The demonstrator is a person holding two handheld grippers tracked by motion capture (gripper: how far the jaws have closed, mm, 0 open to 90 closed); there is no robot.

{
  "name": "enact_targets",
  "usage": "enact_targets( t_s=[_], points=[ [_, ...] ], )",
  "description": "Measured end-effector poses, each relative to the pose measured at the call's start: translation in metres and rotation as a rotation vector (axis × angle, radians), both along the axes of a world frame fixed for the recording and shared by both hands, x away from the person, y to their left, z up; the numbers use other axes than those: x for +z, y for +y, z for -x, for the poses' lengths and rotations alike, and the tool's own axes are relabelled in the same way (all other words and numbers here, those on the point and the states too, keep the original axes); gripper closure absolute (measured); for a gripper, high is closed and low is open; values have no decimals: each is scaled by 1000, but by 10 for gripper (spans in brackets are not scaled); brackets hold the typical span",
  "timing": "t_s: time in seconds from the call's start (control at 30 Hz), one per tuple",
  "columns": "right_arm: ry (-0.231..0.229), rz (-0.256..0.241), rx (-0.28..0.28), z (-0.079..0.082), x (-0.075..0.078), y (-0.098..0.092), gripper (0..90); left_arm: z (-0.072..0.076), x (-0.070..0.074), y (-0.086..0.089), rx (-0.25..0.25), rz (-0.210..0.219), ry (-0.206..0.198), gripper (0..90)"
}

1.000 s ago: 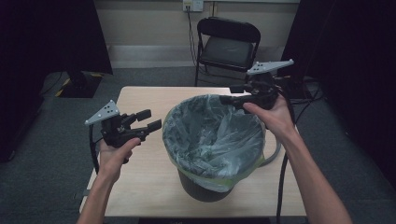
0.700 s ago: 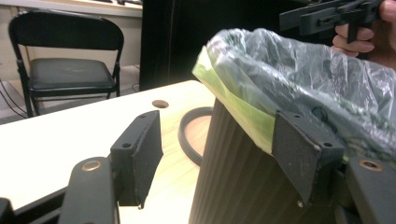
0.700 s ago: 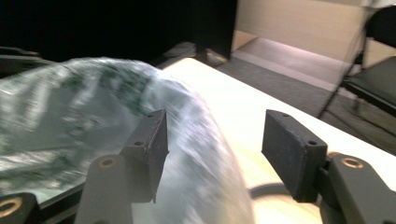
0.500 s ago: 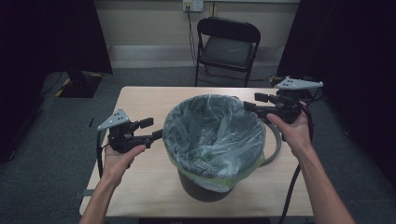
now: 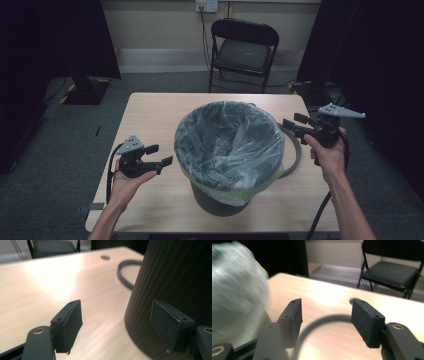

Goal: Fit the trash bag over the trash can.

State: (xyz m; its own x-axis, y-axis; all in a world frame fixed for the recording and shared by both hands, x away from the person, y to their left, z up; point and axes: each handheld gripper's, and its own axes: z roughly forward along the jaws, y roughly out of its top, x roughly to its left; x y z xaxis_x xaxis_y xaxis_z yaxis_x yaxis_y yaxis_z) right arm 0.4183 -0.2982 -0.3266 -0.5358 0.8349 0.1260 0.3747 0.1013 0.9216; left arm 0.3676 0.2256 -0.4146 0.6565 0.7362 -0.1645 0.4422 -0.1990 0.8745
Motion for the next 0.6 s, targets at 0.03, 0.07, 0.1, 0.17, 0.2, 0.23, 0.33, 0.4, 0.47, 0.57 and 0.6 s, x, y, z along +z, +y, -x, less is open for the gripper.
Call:
enact_targets(
  t_s=[0.03,0.07,0.1,0.17,0.2,0.23,0.33,0.4,0.47,0.57,0.6],
  points=[
    [25,16,-8,0,-8,-3,378,0,-4,1,3,-14,8,248],
    [48,22,-7,-1,-13,-4,360,0,-10,3,18,-8,20,246],
    [72,26,-12,-2,-22,-7,356,1,-13,3,24,-8,29,239],
    [103,30,-24,-3,-34,-10,323,1,-22,4,33,-43,48,228],
    [120,39,-29,-4,-42,-12,318,1,-26,4,46,-53,51,228],
    [139,57,-39,-5,-49,-13,312,1,-30,4,57,-44,66,227],
    [181,91,-77,-7,-69,-17,279,1,-42,3,80,-107,80,233],
    [205,95,-92,-9,-82,-21,278,0,-49,2,80,-119,107,237],
    [227,110,-115,-10,-93,-25,282,0,-55,2,86,-150,115,239],
    [251,138,-152,-11,-107,-32,301,-1,-61,-1,66,-172,147,244],
    [267,158,-164,-13,-111,-34,303,-1,-61,-2,64,-175,149,244]
  ],
)
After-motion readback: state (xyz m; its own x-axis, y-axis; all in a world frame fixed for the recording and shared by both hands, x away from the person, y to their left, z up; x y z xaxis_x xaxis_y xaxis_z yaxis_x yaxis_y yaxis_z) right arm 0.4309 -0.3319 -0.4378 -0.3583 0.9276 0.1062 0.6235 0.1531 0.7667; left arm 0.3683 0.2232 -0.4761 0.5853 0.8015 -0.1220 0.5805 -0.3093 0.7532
